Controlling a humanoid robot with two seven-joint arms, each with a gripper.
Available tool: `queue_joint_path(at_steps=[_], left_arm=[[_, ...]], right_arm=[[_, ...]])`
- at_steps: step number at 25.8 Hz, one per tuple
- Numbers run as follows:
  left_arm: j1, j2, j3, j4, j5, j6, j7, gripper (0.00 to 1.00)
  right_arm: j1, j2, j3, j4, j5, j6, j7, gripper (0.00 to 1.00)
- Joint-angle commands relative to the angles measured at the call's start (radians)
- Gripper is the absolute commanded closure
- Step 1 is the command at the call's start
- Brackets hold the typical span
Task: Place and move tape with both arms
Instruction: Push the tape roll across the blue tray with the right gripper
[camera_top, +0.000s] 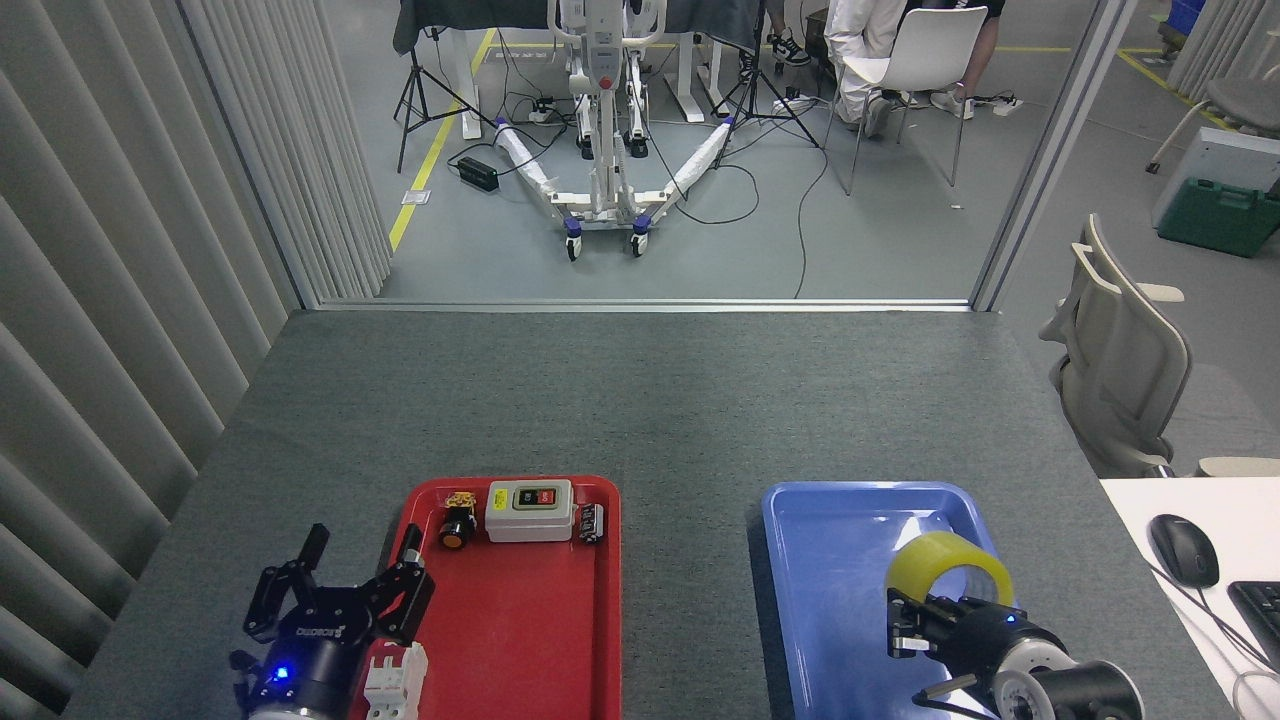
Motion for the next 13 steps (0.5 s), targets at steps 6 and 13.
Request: queue_joint_path(at_steps=[6, 13], left_arm=[[0.01, 0.048, 0.053, -0.01, 0.017, 0.023, -0.054, 0.01], [0.03, 0.051, 0.051, -0.009, 0.025, 0.014, 0.001, 0.0]], right_arm=[[-0.077, -0.002, 0.014, 0.061, -0.022, 0.166, 0.251, 1.0], [-0.111, -0.004, 0.02, 0.112, -0.013, 0.202, 0.26, 0.61]])
